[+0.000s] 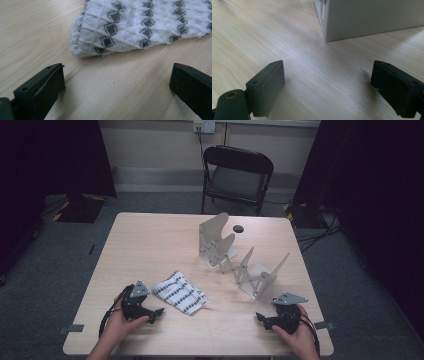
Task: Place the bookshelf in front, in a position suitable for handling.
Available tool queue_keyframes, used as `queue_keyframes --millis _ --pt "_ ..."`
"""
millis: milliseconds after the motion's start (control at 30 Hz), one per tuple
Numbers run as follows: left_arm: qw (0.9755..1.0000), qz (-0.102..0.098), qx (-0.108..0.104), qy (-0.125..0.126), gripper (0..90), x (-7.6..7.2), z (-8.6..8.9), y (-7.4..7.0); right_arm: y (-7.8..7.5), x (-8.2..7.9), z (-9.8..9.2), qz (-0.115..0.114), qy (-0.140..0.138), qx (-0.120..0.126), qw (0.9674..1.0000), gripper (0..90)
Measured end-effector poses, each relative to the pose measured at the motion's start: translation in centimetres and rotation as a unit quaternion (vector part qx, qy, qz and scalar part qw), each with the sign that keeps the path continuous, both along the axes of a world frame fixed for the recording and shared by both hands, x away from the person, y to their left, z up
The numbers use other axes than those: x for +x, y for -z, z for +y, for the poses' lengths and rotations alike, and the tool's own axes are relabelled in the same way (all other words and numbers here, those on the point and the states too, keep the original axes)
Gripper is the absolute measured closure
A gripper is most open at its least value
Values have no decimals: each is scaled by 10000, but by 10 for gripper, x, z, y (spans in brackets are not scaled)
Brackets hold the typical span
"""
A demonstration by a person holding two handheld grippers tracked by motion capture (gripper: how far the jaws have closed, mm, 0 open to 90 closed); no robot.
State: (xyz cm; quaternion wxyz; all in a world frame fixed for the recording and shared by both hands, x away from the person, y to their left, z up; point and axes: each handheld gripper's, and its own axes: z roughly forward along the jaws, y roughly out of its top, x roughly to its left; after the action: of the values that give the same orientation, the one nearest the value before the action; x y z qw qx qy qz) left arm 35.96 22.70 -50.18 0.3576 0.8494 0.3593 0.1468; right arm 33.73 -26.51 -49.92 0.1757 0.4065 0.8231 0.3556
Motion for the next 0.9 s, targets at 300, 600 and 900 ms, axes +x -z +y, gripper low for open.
queue_keyframes --millis 300,600,900 --pt "10000 1 3 -25 0 0 0 0 0 0 0 9 -3 -1 10000 113" --pt "10000 25 78 16 195 -6 -4 -7 0 0 0 -7 3 -1 10000 114" --pt "9993 -200 78 317 267 -5 -22 -29 0 -2 0 -12 34 -7 10000 114"
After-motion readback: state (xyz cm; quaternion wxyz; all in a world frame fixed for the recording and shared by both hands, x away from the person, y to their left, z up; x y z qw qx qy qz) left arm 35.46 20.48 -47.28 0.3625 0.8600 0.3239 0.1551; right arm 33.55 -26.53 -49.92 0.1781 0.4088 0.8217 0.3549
